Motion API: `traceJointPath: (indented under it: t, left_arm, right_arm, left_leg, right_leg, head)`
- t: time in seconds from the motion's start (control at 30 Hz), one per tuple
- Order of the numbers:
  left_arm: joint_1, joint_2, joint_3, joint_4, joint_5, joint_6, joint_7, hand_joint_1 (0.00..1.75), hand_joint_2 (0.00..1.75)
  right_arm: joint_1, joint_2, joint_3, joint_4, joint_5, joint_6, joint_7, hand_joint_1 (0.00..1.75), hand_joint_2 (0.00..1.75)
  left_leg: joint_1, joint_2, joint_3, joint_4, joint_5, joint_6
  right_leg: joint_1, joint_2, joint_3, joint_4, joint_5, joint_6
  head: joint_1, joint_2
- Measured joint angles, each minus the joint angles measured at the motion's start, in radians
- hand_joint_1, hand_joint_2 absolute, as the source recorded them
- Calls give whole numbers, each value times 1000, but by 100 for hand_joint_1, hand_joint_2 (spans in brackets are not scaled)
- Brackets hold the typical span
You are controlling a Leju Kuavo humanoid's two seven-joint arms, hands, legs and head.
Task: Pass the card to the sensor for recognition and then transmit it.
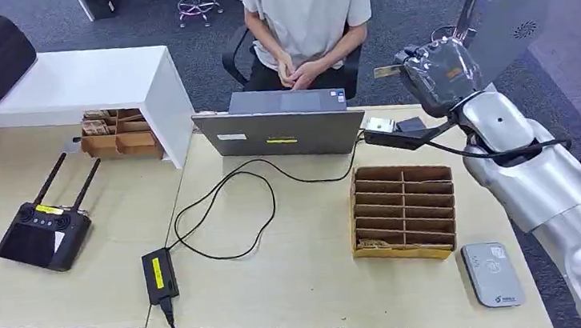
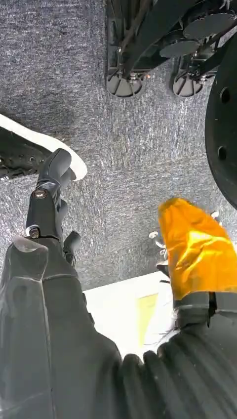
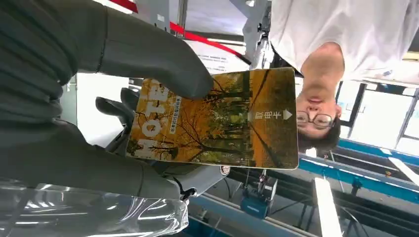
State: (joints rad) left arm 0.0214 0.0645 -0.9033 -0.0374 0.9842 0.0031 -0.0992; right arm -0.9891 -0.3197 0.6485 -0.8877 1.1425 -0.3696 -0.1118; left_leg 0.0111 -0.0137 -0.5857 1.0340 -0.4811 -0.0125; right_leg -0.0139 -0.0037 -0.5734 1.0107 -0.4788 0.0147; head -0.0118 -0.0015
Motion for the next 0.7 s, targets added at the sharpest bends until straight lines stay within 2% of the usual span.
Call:
traceJointPath:
  t: [0.4, 0.7]
  left_arm:
    - [1, 0, 0, 0, 0, 0, -1, 0, 175]
    - [3, 0, 0, 0, 4, 0, -8, 0, 175]
  right_arm:
    - [0, -10, -1, 0, 0, 12, 0, 173, 175]
    - [-1, -60, -10, 1, -11, 16, 4, 173, 175]
  left_leg:
    - [0, 0, 0, 0, 0, 0]
    - [0, 0, 0, 0, 0, 0]
  right_leg:
    - [0, 0, 0, 0, 0, 0]
    - [0, 0, 0, 0, 0, 0]
  head:
    - [0, 0]
    - [0, 0]
